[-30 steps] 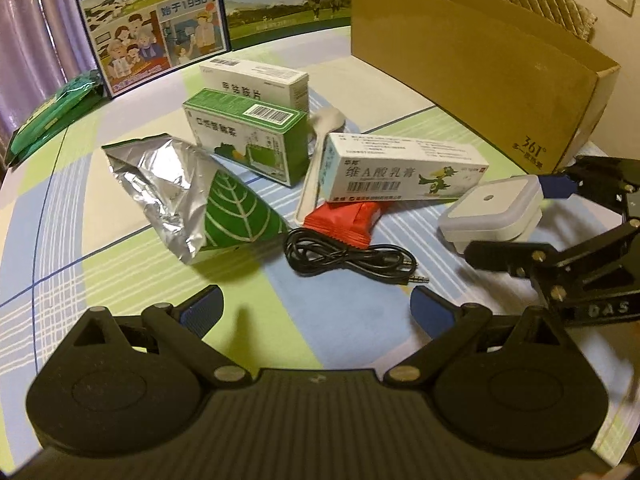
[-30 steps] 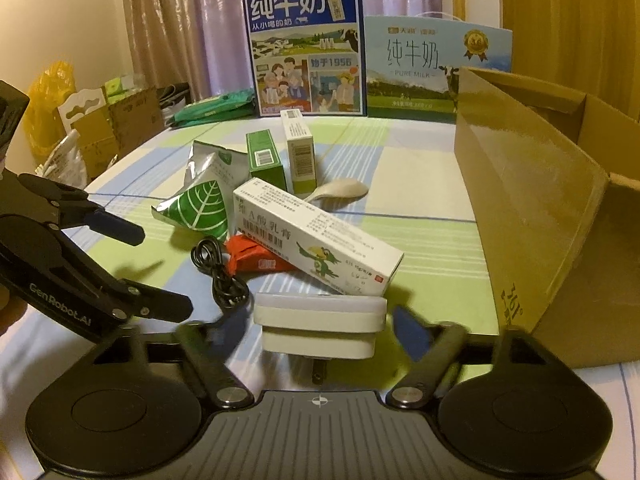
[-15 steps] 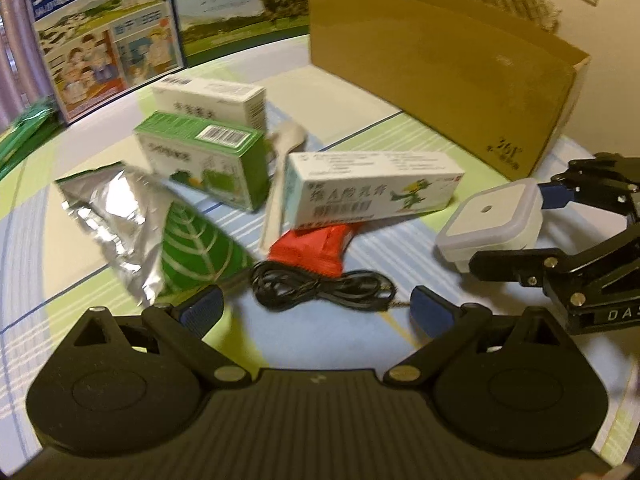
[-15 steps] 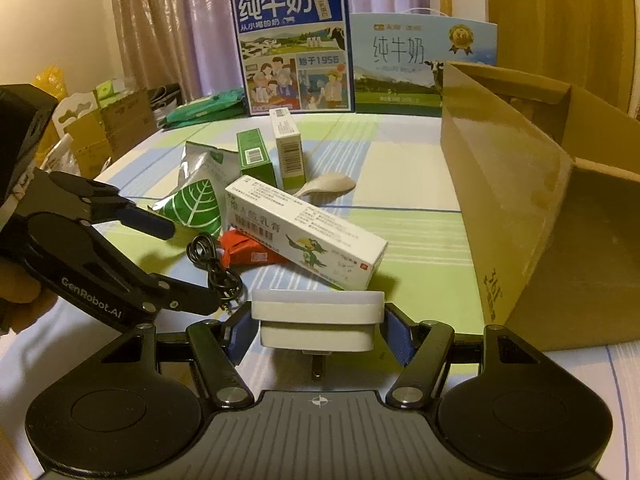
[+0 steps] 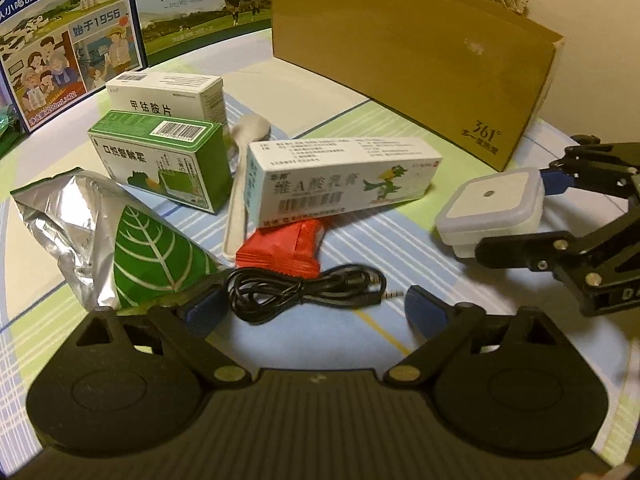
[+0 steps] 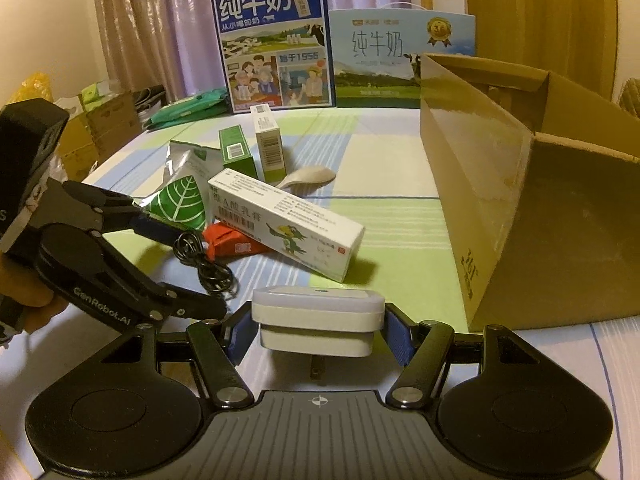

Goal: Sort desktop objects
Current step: 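Grasp the white plug adapter with the right tool, then grasp the black cable with the left tool while the right tool holds the plug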

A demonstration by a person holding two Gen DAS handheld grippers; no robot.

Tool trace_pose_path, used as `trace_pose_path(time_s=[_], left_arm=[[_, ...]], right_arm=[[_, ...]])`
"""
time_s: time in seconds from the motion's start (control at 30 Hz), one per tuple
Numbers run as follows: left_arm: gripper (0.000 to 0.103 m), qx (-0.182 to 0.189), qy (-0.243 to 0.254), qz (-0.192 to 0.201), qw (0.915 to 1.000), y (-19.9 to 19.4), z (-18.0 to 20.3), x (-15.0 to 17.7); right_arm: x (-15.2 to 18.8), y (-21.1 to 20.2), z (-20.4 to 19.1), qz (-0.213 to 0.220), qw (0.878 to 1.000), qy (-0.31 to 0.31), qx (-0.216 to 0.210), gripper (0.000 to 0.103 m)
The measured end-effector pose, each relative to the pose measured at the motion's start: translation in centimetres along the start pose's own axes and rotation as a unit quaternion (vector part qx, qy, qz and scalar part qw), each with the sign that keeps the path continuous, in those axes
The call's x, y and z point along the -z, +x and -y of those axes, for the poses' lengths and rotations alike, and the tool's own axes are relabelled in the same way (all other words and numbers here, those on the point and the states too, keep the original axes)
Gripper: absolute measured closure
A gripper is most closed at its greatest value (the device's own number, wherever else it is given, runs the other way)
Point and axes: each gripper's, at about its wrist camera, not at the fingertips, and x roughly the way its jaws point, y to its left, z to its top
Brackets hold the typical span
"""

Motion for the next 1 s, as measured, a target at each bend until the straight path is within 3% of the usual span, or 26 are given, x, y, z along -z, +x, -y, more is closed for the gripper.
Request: trace_pose_path(time_s=[0.17, 0.23, 0.33, 0.47, 0.6, 0.73, 0.8, 0.87, 1.0], left_arm=[[0.035, 0.023, -0.001, -0.011, 0.9997, -1.7, 1.8, 1.0], [0.039, 0.039, 0.007, -0.012, 0.9992, -2.2, 2.6, 1.2], [0.039, 0.046, 0.014, -0.004, 0.9988, -2.9, 3.2, 1.4], [0.039, 0.006, 0.008, 0.011, 0.9999, -2.6, 3.0, 1.1], [0.039, 0.006, 0.01, 0.005, 0.9999, -1.2, 2.7, 0.4], [0.066, 0.001, 0.015, 0.001, 0.9999, -0.8, 3.1, 0.3], [0.07, -0.004, 0.018, 0.002, 0.9998, -1.0, 3.6, 0.4], [0.083, -0.003, 0.021, -0.004, 0.9998, -1.4, 4.3, 0.6], [0.086, -0.001, 0.025, -0.02, 0.9995, -2.2, 6.1, 1.0]], right_arm=[[0.3, -0.6, 0.0, -0.001, 1.0, 0.004, 0.002, 0.039], [0.4, -0.9, 0.1, 0.001, 1.0, 0.006, 0.004, 0.039], [0.7, -1.5, 0.3, 0.002, 1.0, 0.011, 0.01, 0.039], [1.0, -1.6, 0.7, -0.001, 1.0, 0.022, 0.015, 0.039], [0.8, -1.6, 0.6, 0.001, 1.0, 0.019, 0.016, 0.039], [0.9, -1.5, 0.5, 0.001, 1.0, 0.017, 0.016, 0.039], [0.9, -1.5, 0.4, 0.001, 1.0, 0.017, 0.017, 0.039], [0.9, -1.5, 0.4, 0.0, 1.0, 0.014, 0.019, 0.039], [1.3, -2.1, 0.3, -0.004, 1.0, 0.011, 0.023, 0.039]])
